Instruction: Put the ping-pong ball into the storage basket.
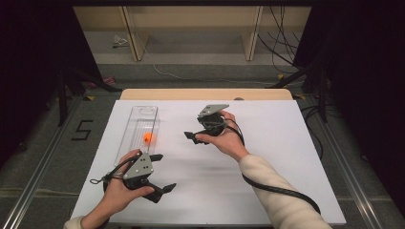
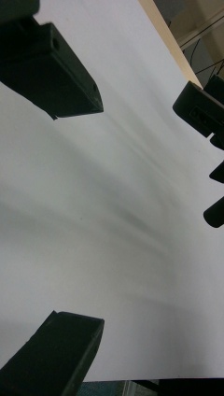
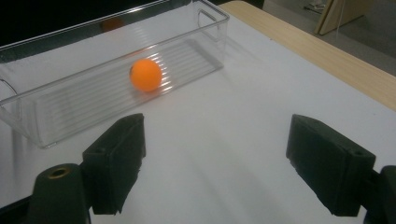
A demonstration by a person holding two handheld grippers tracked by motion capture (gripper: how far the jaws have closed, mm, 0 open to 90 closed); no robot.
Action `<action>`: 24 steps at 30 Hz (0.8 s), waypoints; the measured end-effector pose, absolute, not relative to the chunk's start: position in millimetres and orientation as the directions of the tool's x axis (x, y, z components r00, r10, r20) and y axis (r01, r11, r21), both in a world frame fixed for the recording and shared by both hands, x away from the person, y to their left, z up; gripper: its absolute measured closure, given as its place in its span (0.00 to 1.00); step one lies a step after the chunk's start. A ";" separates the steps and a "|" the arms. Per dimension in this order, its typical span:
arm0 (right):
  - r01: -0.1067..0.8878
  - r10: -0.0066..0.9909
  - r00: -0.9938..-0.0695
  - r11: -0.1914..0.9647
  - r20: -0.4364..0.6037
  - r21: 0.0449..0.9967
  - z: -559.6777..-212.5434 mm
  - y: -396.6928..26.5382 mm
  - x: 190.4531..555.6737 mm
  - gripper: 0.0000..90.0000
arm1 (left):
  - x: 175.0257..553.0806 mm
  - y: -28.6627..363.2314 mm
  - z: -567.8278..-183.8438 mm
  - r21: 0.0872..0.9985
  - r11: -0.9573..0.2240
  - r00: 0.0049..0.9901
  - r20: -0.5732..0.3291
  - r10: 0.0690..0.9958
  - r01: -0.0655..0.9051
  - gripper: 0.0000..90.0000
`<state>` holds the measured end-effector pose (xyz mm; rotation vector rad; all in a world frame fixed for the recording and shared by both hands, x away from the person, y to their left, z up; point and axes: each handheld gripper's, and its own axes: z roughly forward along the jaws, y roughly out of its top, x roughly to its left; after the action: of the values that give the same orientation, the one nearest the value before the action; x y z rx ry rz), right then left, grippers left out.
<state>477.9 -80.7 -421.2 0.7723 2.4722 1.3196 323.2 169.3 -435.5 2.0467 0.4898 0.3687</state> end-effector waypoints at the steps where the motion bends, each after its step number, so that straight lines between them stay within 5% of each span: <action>1: 0.341 0.553 -0.832 0.453 0.040 0.824 -421.1 -81.8 477.3 0.23 | 323.2 169.1 -435.6 0.870 -0.454 0.873 0.060 0.483 0.191 0.00; 24: 0.353 0.587 -0.809 0.434 0.038 0.829 -420.1 -114.2 468.6 0.23 | 323.3 169.1 -435.7 0.869 -0.457 0.872 0.062 0.485 0.192 0.00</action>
<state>468.6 -114.2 -420.1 0.8160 2.4324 1.3143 323.3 169.1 -435.7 2.0483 0.4914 0.3716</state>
